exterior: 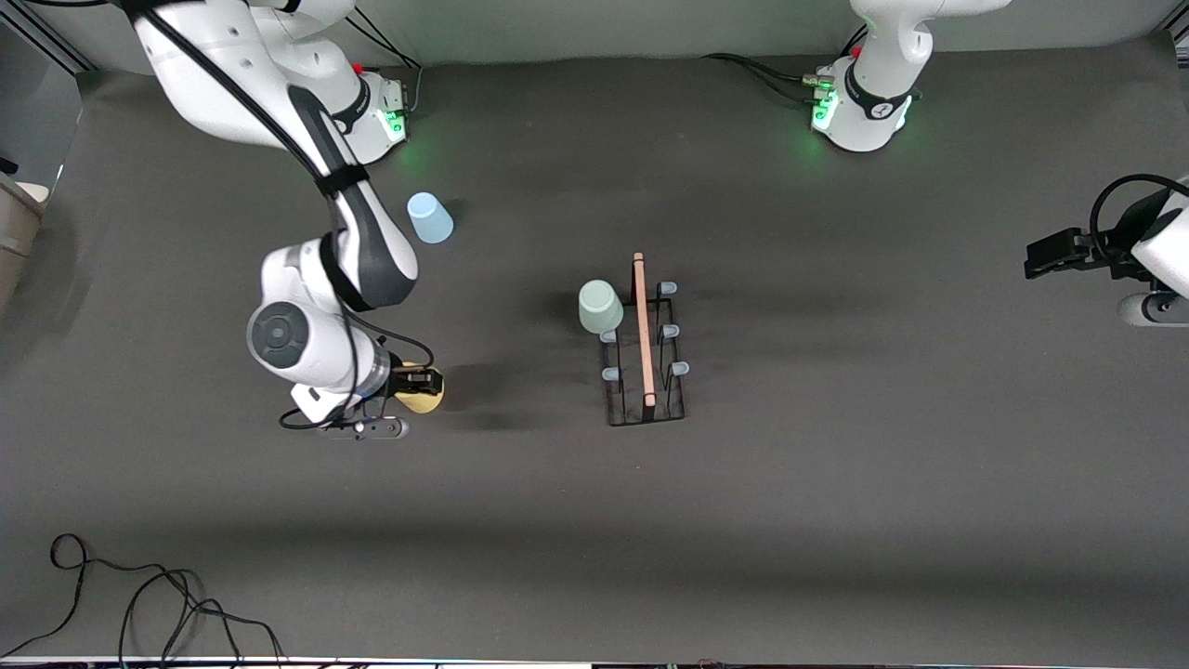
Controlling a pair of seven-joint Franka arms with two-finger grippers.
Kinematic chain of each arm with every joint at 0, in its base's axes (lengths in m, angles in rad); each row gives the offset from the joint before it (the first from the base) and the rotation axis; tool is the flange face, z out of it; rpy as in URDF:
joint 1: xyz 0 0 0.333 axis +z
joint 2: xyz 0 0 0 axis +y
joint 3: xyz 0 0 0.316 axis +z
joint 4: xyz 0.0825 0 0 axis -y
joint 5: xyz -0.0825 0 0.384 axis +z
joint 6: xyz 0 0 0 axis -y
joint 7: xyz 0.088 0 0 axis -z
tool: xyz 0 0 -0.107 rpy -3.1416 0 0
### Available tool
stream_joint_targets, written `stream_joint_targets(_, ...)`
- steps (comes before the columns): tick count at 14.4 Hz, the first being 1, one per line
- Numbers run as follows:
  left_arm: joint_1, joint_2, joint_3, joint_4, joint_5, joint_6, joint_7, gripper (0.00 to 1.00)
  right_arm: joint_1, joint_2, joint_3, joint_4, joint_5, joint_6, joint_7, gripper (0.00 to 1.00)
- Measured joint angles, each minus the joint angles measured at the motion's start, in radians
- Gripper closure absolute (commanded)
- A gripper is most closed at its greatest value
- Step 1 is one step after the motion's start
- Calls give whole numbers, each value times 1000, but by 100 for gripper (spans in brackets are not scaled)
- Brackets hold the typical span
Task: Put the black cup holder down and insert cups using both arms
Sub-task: 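Carry the yellow cup to the holder and lower it onto a peg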
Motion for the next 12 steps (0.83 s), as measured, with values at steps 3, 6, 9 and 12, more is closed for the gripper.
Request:
stream_joint_targets(3,0,0,0,-1,0,0,0,0,1,-20,1,114,52,-119,42,100)
stream_joint_targets(6,-1,0,-1,-3,0,0,0,0,15,-17,23,183,90,-139,151,100)
stream_joint_targets(9,-10,0,-4,-17,-3,56,0,0,99,5,32,259,93,-138,353,100)
stream_joint_targets(12,-34,1,-7,-38,-9,116,-1,0,170,47,33,340,93,-138,505,100)
